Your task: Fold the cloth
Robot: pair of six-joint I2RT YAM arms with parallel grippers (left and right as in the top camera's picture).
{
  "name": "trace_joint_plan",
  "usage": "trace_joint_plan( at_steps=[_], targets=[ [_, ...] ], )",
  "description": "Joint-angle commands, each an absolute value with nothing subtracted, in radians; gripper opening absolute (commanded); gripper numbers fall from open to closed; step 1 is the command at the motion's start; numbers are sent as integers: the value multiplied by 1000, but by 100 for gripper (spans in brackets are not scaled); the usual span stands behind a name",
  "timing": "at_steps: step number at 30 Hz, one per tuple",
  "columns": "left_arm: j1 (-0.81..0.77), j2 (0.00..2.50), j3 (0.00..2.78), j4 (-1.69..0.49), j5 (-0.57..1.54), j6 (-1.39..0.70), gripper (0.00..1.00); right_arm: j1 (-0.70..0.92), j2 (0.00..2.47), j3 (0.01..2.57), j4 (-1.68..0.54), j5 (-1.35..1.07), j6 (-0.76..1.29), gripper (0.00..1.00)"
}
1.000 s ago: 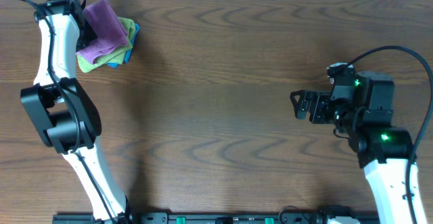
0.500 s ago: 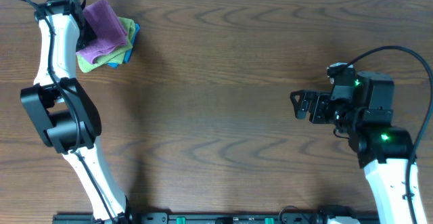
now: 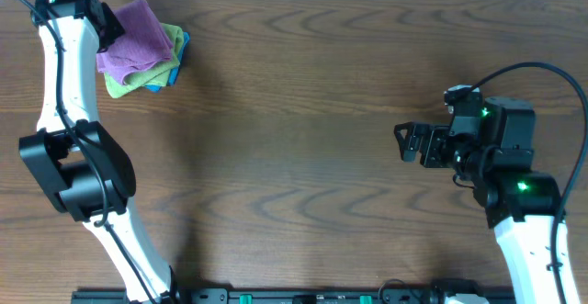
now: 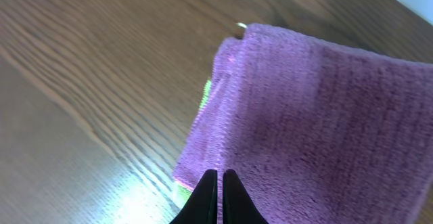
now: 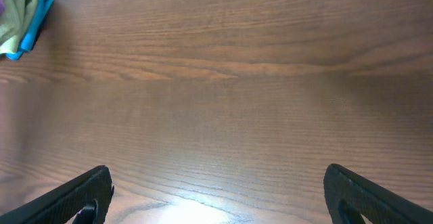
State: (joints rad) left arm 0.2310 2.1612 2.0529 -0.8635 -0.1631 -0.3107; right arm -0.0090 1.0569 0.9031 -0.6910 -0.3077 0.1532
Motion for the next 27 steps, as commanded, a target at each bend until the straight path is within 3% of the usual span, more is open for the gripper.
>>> trace_joint_plan(
  at_steps=[1,27],
  targets=[
    [229,2146,2072,-860,-83,-307,6,-14,1049,900,-692,-319,168,99],
    [220,2281,2041,-839,-89,-307,6,-14,1049,900,-692,-319,168,99]
  ],
)
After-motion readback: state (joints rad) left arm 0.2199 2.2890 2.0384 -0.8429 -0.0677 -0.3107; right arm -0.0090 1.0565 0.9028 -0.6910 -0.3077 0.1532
